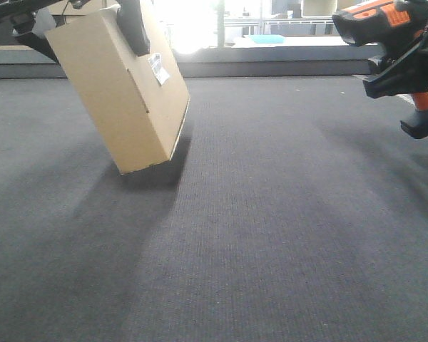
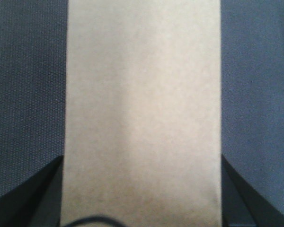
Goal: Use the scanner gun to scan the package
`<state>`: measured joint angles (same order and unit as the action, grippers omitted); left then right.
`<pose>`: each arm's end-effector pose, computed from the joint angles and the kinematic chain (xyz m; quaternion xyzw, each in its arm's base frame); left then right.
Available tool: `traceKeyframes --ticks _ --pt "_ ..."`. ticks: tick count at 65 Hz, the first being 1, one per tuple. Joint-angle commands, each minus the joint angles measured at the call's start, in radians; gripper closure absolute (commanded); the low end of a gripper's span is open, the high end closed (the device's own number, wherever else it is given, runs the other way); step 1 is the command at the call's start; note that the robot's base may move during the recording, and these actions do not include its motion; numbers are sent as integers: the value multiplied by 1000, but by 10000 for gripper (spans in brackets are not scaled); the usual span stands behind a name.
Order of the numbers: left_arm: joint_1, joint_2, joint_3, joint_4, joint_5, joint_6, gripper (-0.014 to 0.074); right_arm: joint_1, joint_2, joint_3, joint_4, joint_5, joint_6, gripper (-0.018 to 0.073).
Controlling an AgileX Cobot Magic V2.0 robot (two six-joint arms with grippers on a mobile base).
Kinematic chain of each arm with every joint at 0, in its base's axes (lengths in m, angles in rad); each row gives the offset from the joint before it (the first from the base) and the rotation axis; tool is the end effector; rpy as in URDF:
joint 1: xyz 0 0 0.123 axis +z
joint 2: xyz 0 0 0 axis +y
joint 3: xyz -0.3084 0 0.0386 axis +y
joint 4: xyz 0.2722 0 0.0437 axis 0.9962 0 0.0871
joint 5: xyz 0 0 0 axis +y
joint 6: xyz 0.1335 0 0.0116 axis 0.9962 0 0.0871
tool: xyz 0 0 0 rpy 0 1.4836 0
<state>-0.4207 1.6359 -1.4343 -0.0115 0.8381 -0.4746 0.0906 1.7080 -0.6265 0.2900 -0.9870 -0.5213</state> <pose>0.3753 -0.1692 0.3073 -0.0280 0.9522 -0.1364 0.2720 0.3784 0.0023 0.1999 -0.0766 0.7122 -0.1777 0.6747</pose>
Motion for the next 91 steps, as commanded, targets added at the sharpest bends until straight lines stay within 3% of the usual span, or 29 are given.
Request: traceKeyframes --ticks 1,12,23,45,77,91 --pt "-7 -8 -3 -1 -18 3 466 -1 -12 -12 2 -67 -6 338" --pt "-7 -8 -3 -1 -18 3 466 -1 -29 -12 21 -92 25 338" --pt "-7 -8 -3 -1 -18 3 466 -2 -58 -12 102 -98 229 338" --pt "-7 -8 -3 -1 -20 3 466 -2 -54 -12 98 -89 496 350" --pt "-7 -8 -3 -1 -42 3 466 -2 107 -12 -22 -228 609 377" --pt "-7 -8 -3 -1 -42 3 466 -2 124 -12 -102 -234 610 377"
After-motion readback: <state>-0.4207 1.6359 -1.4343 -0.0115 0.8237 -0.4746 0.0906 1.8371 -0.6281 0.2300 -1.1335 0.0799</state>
